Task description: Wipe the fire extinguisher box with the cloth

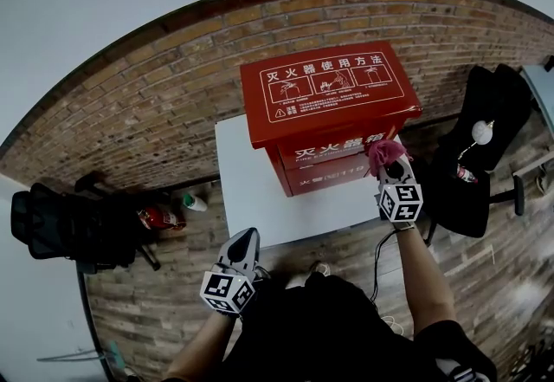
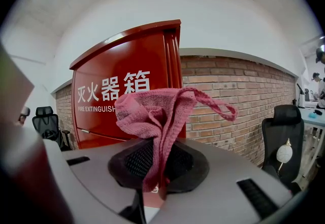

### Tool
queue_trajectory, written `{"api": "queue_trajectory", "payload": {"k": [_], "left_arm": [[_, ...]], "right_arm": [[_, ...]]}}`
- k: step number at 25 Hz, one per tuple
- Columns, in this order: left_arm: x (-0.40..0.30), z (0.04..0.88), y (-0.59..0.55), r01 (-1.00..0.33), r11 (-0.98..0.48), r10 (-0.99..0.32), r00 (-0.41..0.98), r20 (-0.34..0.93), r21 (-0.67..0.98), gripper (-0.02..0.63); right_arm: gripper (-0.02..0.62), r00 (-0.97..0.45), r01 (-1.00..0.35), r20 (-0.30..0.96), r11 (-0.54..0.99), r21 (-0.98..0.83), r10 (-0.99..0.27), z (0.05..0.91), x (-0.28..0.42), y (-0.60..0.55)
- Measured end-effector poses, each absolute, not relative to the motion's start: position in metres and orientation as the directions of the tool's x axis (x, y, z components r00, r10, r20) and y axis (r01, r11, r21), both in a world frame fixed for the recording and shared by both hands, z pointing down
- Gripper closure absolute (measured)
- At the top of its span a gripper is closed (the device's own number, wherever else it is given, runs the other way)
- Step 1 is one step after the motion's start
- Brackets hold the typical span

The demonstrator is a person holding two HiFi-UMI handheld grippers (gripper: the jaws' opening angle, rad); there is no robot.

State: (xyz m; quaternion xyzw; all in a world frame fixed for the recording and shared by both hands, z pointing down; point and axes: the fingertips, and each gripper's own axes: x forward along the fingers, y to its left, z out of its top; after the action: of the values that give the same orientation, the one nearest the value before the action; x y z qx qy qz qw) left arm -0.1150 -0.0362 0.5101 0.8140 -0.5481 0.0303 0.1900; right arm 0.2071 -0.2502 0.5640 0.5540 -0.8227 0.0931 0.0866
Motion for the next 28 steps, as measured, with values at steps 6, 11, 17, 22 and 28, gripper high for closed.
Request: {"api": "queue_trajectory", "payload": {"k": [6,11,17,22,28], "left_arm": [[-0.117,0.509,-0.035,-0.9,-0.334,-0.877,0.405,0.258,0.279,0.589],[-0.122,0.51,-0.032,-0.9,-0.331,-0.877,0.404,0.26,0.284,0.589],[-0.131,0.511,-0.03,-0.902,-0.319,-0.884,0.394,0.251,0.291,0.589],[-0.14,0.512,-0.028,-0.904,-0.313,-0.888,0.388,0.248,0.293,0.589],[-0.144,0.51,-0.027,-0.902,-0.315,-0.889,0.389,0.241,0.294,0.589]], "right_arm": [[0.534,-0.376,-0.926,0.255,0.371,-0.068,-0.891,0.562,0.201,-0.249],[0.534,-0.376,-0.927,0.26,0.364,-0.094,-0.889,0.562,0.196,-0.247],[0.534,-0.384,-0.923,0.259,0.366,-0.115,-0.886,0.563,0.189,-0.243],[0.534,-0.398,-0.917,0.262,0.381,-0.114,-0.879,0.564,0.178,-0.239],[0.534,-0.413,-0.911,0.268,0.397,-0.112,-0.871,0.564,0.161,-0.235]]}}
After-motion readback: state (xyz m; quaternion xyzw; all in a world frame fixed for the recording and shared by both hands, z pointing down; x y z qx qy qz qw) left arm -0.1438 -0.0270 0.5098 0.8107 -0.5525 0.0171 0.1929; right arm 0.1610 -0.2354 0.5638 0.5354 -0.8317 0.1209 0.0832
